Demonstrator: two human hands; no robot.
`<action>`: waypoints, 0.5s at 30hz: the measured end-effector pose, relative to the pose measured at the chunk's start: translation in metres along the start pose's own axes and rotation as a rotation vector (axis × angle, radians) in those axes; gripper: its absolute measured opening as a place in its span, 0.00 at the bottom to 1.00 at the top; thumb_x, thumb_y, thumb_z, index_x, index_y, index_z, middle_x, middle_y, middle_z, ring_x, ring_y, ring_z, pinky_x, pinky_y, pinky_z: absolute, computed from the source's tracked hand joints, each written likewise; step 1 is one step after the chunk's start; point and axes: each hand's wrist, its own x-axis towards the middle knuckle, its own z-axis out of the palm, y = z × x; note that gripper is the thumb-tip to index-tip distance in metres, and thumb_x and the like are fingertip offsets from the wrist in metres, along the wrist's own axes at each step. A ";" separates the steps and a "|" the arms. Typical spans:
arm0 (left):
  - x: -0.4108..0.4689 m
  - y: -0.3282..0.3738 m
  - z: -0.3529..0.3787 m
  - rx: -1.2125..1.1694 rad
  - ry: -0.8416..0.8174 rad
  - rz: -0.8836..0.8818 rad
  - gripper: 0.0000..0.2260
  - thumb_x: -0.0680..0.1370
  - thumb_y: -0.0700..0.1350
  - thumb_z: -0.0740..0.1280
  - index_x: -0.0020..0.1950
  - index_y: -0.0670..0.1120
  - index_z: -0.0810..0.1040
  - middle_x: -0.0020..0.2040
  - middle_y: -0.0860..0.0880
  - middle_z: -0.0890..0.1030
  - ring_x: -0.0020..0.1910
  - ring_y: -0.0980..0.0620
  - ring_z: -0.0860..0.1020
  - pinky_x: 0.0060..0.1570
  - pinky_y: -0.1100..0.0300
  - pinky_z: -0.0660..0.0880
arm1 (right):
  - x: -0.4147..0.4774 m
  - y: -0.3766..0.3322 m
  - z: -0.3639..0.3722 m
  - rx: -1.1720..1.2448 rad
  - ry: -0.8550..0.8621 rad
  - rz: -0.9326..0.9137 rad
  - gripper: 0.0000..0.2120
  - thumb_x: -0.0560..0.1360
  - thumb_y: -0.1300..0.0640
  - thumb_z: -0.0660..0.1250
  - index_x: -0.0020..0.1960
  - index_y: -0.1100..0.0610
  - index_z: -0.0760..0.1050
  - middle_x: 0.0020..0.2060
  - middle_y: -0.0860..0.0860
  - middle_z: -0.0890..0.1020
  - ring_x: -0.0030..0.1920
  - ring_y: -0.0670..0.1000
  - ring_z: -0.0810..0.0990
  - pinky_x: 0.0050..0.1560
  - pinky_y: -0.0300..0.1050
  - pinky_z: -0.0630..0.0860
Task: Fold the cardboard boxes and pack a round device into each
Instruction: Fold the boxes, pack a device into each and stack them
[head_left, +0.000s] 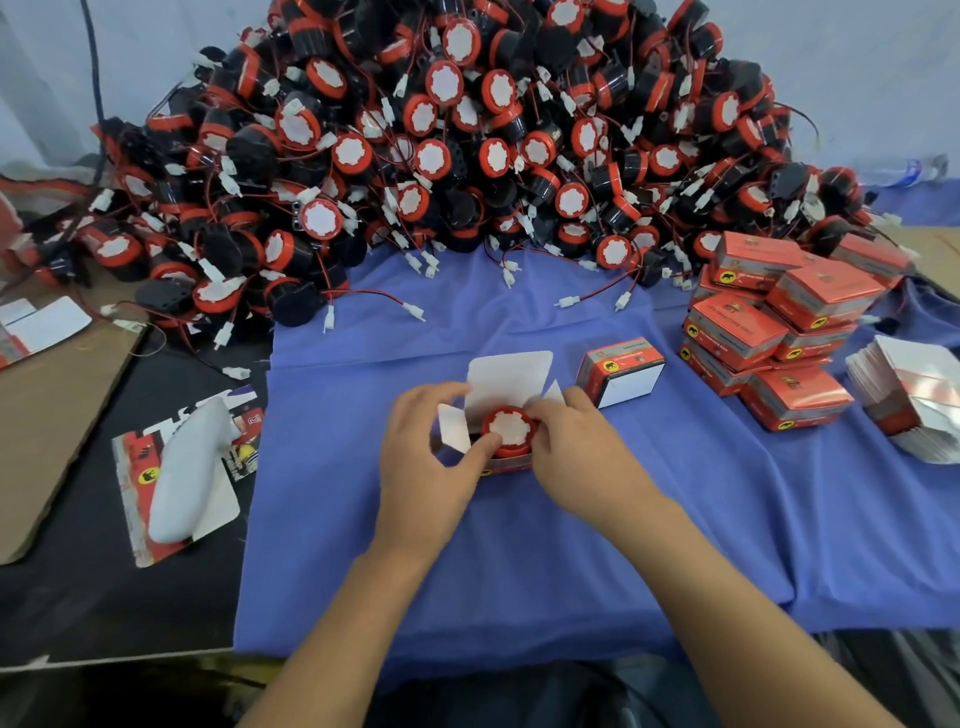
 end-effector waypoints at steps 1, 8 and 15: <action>-0.004 -0.002 0.002 -0.070 0.065 -0.012 0.23 0.72 0.44 0.80 0.63 0.57 0.77 0.58 0.58 0.76 0.61 0.52 0.78 0.50 0.62 0.79 | -0.007 0.001 0.006 0.126 0.089 -0.019 0.16 0.82 0.61 0.57 0.65 0.48 0.73 0.53 0.50 0.75 0.49 0.53 0.77 0.49 0.51 0.76; -0.005 -0.009 0.002 -0.174 0.047 -0.114 0.10 0.84 0.50 0.60 0.52 0.51 0.80 0.50 0.57 0.84 0.53 0.54 0.83 0.52 0.56 0.79 | -0.029 0.012 0.029 0.691 0.345 0.004 0.09 0.85 0.44 0.56 0.61 0.39 0.72 0.50 0.39 0.84 0.51 0.44 0.83 0.47 0.33 0.76; -0.001 -0.014 0.005 -0.139 -0.017 -0.060 0.07 0.80 0.36 0.71 0.51 0.47 0.86 0.54 0.56 0.84 0.57 0.55 0.83 0.55 0.64 0.79 | -0.021 0.017 0.030 0.736 0.330 0.043 0.09 0.82 0.59 0.66 0.53 0.47 0.83 0.51 0.47 0.83 0.51 0.45 0.83 0.47 0.35 0.77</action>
